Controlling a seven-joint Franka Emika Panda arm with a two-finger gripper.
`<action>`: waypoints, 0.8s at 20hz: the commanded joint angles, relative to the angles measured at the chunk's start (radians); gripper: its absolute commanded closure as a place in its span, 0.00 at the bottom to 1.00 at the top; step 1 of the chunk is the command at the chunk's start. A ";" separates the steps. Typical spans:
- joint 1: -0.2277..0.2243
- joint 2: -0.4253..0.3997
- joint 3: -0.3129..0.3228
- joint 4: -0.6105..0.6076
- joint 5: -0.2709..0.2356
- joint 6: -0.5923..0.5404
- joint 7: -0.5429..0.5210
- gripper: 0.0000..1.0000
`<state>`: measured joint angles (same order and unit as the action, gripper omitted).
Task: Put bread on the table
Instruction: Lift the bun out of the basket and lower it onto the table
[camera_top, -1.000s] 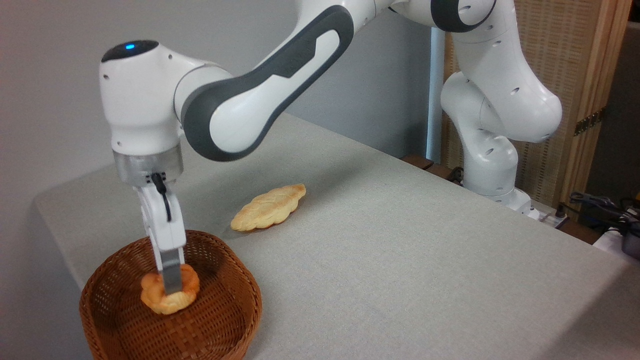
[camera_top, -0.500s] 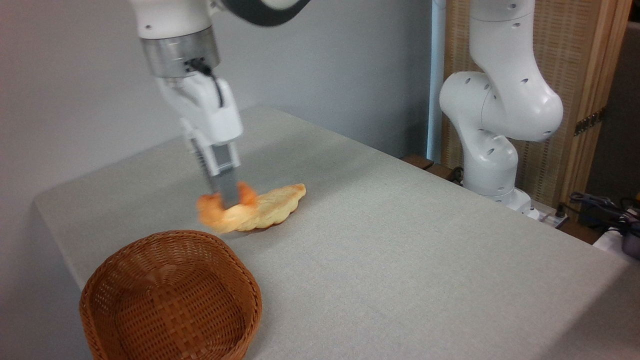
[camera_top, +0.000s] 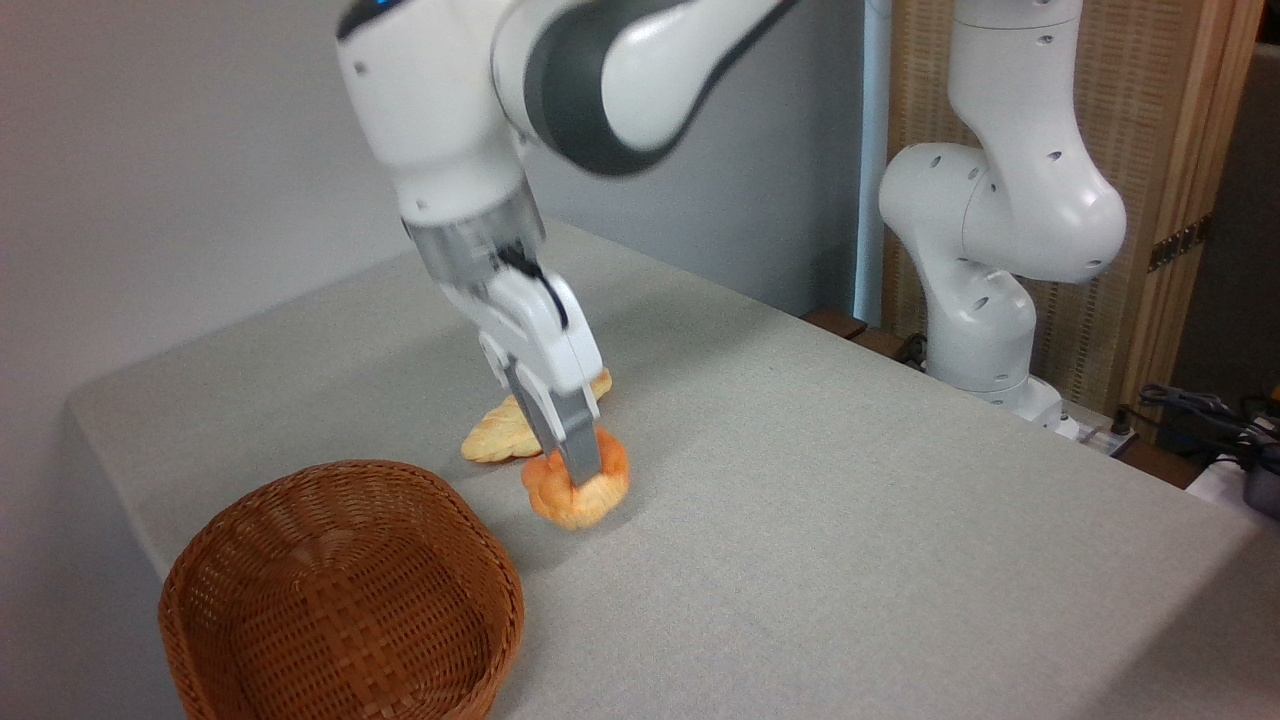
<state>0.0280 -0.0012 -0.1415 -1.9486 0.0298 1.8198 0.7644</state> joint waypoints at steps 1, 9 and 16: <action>-0.011 -0.020 0.017 -0.062 0.002 0.058 0.030 0.00; -0.016 -0.009 0.014 -0.063 0.007 0.053 0.029 0.00; -0.033 -0.017 0.014 -0.044 0.007 0.047 0.023 0.00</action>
<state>0.0111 -0.0011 -0.1410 -2.0039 0.0311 1.8661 0.7790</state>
